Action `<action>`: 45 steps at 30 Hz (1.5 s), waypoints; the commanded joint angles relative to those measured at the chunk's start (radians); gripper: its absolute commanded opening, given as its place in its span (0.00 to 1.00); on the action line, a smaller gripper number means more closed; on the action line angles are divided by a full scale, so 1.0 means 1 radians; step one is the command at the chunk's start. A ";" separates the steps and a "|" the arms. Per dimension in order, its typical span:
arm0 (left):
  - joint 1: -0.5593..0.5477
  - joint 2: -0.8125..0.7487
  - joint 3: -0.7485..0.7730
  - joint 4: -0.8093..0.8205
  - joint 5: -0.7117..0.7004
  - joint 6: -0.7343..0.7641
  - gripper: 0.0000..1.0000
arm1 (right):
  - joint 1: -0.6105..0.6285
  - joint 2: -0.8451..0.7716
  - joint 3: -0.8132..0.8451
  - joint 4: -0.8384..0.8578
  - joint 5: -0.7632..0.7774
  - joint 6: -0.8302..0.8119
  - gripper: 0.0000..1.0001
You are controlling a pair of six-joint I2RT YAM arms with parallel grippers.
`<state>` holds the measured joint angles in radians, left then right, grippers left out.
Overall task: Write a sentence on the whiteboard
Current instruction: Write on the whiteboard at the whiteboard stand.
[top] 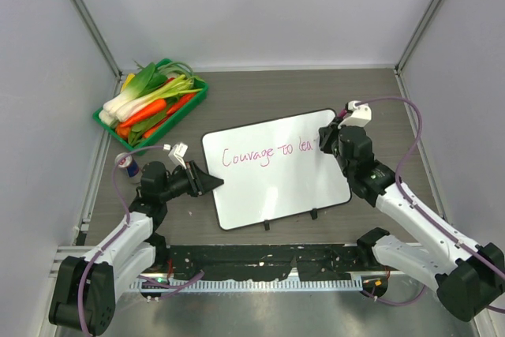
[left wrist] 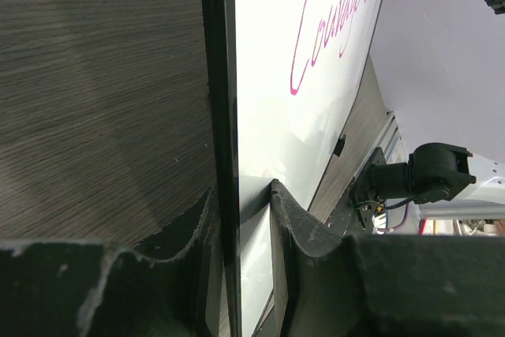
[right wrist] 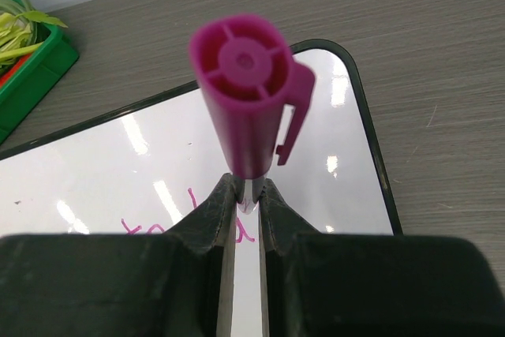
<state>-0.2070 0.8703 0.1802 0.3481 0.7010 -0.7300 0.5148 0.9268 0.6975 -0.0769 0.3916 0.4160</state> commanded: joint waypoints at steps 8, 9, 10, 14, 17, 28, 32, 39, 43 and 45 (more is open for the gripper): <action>0.000 -0.004 0.007 0.019 -0.017 0.040 0.00 | -0.015 0.036 0.010 0.049 0.050 -0.002 0.02; 0.001 -0.002 0.007 0.019 -0.018 0.040 0.00 | -0.015 0.040 0.013 0.048 0.047 -0.002 0.01; 0.001 -0.002 0.007 0.019 -0.018 0.040 0.00 | -0.015 0.044 0.013 0.048 0.047 -0.003 0.02; 0.001 -0.004 0.007 0.017 -0.018 0.040 0.00 | -0.019 0.046 0.010 0.046 0.059 -0.009 0.01; 0.001 -0.005 0.007 0.017 -0.020 0.040 0.00 | -0.019 0.060 0.014 0.043 0.049 -0.009 0.01; 0.000 -0.004 0.007 0.017 -0.017 0.040 0.00 | -0.021 0.058 -0.015 0.069 -0.042 0.001 0.01; 0.001 -0.002 0.007 0.019 -0.020 0.040 0.00 | -0.021 0.044 -0.033 0.051 -0.060 0.000 0.01; 0.001 -0.002 0.007 0.019 -0.020 0.040 0.00 | -0.021 0.004 -0.076 0.013 -0.059 0.003 0.01; 0.001 -0.002 0.007 0.019 -0.020 0.040 0.00 | -0.021 -0.003 -0.082 0.002 -0.042 0.003 0.01; 0.001 -0.002 0.007 0.019 -0.020 0.040 0.00 | -0.021 -0.002 -0.079 0.002 -0.033 0.003 0.01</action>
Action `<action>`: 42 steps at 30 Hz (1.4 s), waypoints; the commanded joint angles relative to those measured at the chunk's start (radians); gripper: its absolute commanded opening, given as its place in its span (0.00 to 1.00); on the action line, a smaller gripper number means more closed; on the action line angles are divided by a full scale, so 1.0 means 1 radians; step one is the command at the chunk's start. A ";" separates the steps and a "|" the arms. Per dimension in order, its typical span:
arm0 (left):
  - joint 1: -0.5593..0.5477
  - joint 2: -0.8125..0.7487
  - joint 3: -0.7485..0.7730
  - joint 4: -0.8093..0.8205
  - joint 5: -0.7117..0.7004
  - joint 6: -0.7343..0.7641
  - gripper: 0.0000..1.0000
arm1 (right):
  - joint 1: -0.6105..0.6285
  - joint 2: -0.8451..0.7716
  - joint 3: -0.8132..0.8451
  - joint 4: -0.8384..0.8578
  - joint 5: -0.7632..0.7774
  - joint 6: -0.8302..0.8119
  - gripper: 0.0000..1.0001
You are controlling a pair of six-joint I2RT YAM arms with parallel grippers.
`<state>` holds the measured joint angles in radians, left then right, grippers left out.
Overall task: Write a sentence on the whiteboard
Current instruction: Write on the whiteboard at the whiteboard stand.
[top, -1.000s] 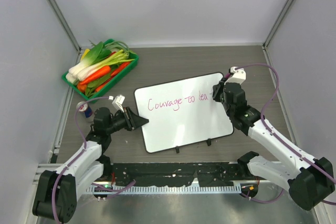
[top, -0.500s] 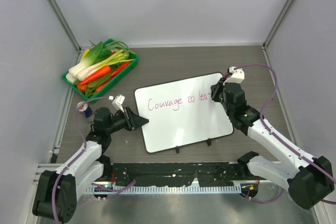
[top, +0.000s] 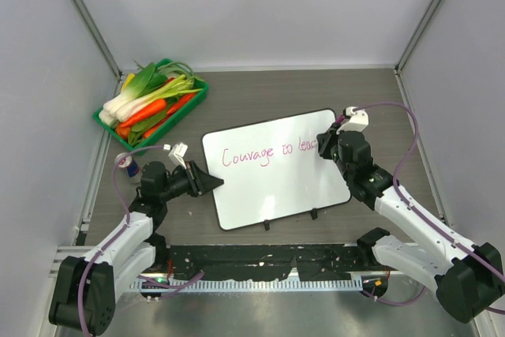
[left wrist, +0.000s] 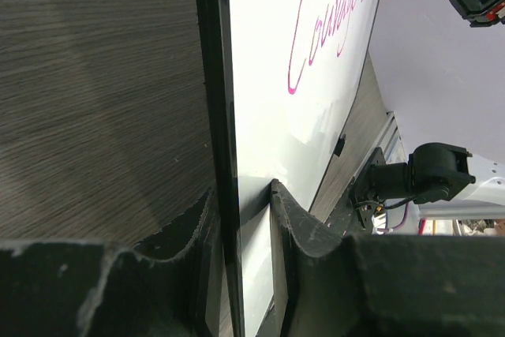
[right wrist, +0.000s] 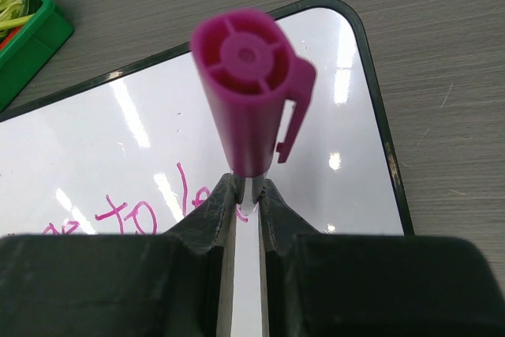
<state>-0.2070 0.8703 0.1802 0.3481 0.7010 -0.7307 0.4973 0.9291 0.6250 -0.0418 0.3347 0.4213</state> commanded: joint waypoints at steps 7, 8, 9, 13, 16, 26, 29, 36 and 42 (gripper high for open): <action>0.001 -0.002 0.007 0.019 -0.020 0.040 0.00 | -0.003 -0.003 0.015 -0.043 0.066 -0.007 0.01; 0.000 -0.004 0.005 0.017 -0.020 0.040 0.00 | -0.003 -0.003 0.018 -0.043 0.069 -0.007 0.02; 0.000 -0.004 0.005 0.017 -0.020 0.040 0.00 | -0.003 -0.004 0.019 -0.041 0.072 -0.006 0.01; 0.001 -0.004 0.007 0.017 -0.020 0.040 0.00 | -0.003 -0.004 0.031 -0.035 0.081 -0.004 0.01; 0.001 -0.005 0.007 0.017 -0.021 0.040 0.00 | -0.003 0.000 0.048 -0.029 0.083 -0.006 0.01; 0.001 -0.004 0.007 0.015 -0.020 0.040 0.00 | -0.003 -0.003 0.117 -0.001 0.093 -0.009 0.02; 0.001 -0.005 0.007 0.017 -0.021 0.040 0.00 | -0.003 0.013 0.142 0.013 0.093 -0.007 0.01; 0.001 -0.004 0.007 0.015 -0.020 0.040 0.00 | -0.002 0.086 0.174 0.036 0.116 -0.012 0.01; 0.000 -0.004 0.007 0.017 -0.020 0.040 0.00 | -0.011 0.111 0.170 0.068 0.135 -0.012 0.01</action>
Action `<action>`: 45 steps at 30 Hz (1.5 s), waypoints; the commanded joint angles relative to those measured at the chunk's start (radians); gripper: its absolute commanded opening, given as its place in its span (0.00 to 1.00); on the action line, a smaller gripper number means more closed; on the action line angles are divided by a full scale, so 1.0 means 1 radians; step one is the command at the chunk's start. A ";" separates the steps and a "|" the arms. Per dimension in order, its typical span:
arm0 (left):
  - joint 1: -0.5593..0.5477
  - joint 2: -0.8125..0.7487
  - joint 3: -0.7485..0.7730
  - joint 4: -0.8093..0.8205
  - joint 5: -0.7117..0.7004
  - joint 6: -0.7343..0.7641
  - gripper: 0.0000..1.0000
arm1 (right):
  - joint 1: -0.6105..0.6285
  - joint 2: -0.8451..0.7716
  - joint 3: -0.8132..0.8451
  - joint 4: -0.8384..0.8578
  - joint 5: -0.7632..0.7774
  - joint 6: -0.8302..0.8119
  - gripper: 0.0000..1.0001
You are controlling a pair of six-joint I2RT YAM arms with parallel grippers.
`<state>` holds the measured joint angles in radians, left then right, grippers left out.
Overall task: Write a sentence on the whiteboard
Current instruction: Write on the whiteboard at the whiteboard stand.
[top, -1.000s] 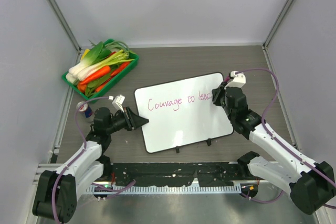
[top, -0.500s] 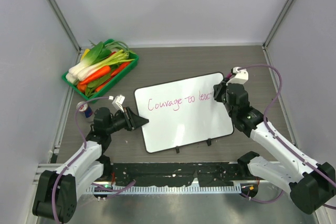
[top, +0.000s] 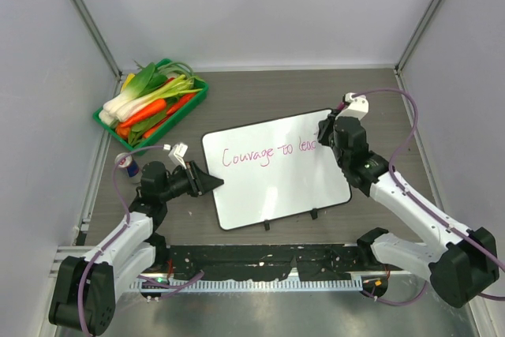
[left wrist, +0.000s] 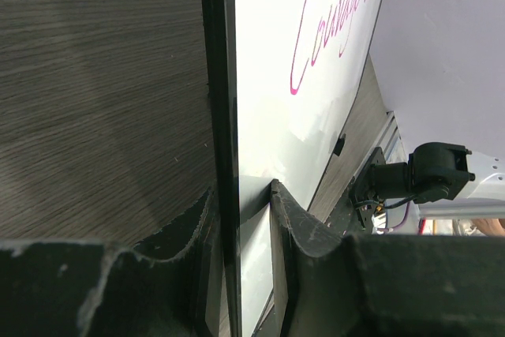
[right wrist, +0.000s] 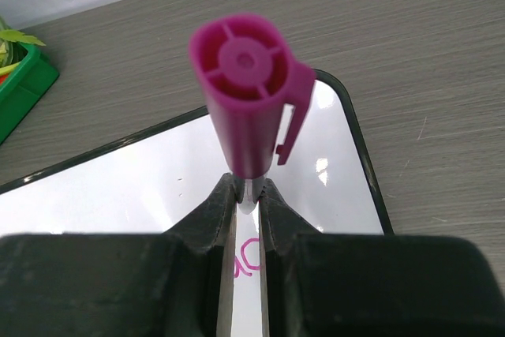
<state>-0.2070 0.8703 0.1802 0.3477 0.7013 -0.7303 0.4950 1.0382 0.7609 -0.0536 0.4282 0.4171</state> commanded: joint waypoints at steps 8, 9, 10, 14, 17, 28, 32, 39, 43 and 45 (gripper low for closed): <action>0.001 -0.004 0.007 0.017 -0.019 0.040 0.00 | -0.013 0.013 0.002 0.074 0.008 -0.003 0.01; 0.001 -0.004 0.007 0.017 -0.019 0.042 0.00 | -0.013 0.008 -0.009 0.071 0.006 -0.003 0.01; 0.001 -0.004 0.007 0.017 -0.019 0.042 0.00 | -0.013 0.005 -0.015 0.067 0.003 -0.003 0.01; 0.001 -0.004 0.007 0.017 -0.020 0.042 0.00 | -0.015 -0.015 -0.046 0.060 -0.008 -0.001 0.01; 0.001 0.001 0.007 0.020 -0.019 0.040 0.00 | -0.015 -0.033 -0.074 0.028 -0.012 0.002 0.01; 0.001 -0.001 0.007 0.020 -0.020 0.040 0.00 | -0.013 -0.086 -0.112 -0.020 -0.048 0.017 0.01; 0.001 -0.001 0.007 0.020 -0.020 0.040 0.00 | -0.013 -0.104 -0.133 -0.029 -0.055 0.028 0.02; 0.001 -0.002 0.007 0.017 -0.020 0.040 0.00 | -0.013 -0.127 -0.149 -0.049 -0.045 0.020 0.01; 0.001 -0.004 0.007 0.016 -0.020 0.042 0.00 | -0.015 -0.129 -0.143 -0.052 -0.025 0.014 0.01; 0.000 -0.005 0.007 0.016 -0.020 0.040 0.00 | -0.013 -0.125 -0.129 -0.054 -0.019 0.015 0.01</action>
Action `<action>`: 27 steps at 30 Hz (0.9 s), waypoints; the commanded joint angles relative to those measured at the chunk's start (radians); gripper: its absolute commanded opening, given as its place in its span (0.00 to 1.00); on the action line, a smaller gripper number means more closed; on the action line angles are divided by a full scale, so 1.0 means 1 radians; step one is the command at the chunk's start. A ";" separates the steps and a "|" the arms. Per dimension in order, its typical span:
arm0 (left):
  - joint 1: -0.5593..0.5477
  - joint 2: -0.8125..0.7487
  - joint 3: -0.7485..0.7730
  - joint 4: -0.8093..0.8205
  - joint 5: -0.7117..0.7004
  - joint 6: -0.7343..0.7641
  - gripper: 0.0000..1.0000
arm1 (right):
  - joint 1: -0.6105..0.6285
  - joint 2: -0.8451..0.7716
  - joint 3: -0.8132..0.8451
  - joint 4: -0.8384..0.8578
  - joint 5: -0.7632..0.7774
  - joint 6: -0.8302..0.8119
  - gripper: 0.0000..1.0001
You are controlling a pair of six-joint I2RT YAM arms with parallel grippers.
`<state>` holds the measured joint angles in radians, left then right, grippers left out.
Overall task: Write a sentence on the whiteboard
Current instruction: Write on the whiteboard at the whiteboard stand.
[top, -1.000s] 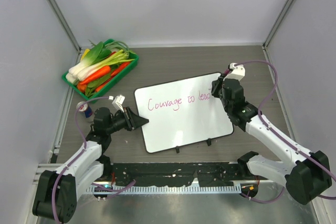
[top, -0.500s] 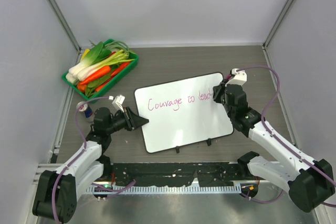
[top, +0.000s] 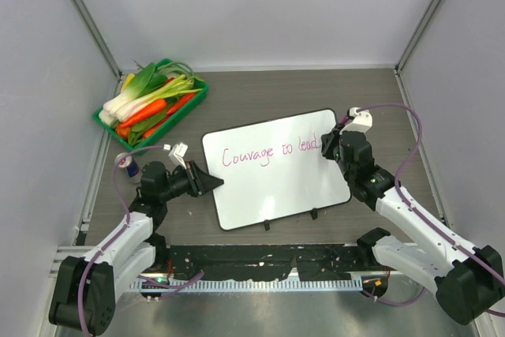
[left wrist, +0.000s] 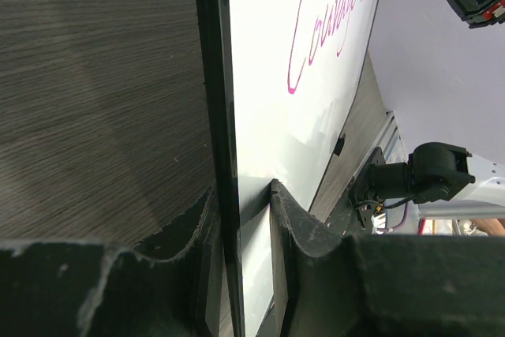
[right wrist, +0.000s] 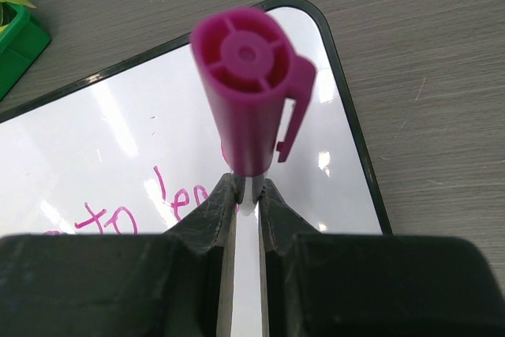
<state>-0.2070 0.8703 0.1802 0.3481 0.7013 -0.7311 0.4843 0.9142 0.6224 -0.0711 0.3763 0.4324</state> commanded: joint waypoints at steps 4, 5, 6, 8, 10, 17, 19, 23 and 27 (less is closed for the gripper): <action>0.000 -0.007 0.007 0.014 -0.022 0.042 0.00 | -0.003 -0.008 0.049 -0.036 0.044 -0.011 0.01; 0.001 -0.007 0.007 0.014 -0.022 0.042 0.00 | -0.003 -0.011 0.054 -0.035 0.050 -0.011 0.01; 0.001 -0.007 0.007 0.014 -0.022 0.041 0.00 | -0.003 -0.014 0.065 -0.033 0.056 -0.011 0.01; 0.001 -0.007 0.007 0.014 -0.023 0.042 0.00 | -0.004 -0.029 0.085 -0.033 0.064 -0.009 0.01; 0.001 -0.005 0.007 0.014 -0.022 0.042 0.00 | -0.001 -0.047 0.100 -0.030 0.075 -0.014 0.01; 0.000 -0.011 0.007 0.008 -0.022 0.042 0.00 | -0.004 -0.080 0.131 -0.027 0.092 -0.032 0.01; 0.001 -0.019 0.007 0.002 -0.025 0.044 0.00 | -0.004 -0.080 0.129 -0.026 0.081 -0.034 0.02; 0.001 -0.021 0.005 0.005 -0.033 0.042 0.00 | -0.003 -0.061 0.122 -0.019 0.059 -0.032 0.02; 0.001 -0.004 0.007 0.018 -0.025 0.039 0.00 | -0.004 -0.041 0.117 -0.016 0.053 -0.038 0.01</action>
<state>-0.2070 0.8593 0.1806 0.3416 0.7010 -0.7300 0.4831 0.8574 0.7155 -0.1261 0.4278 0.4110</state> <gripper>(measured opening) 0.285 0.166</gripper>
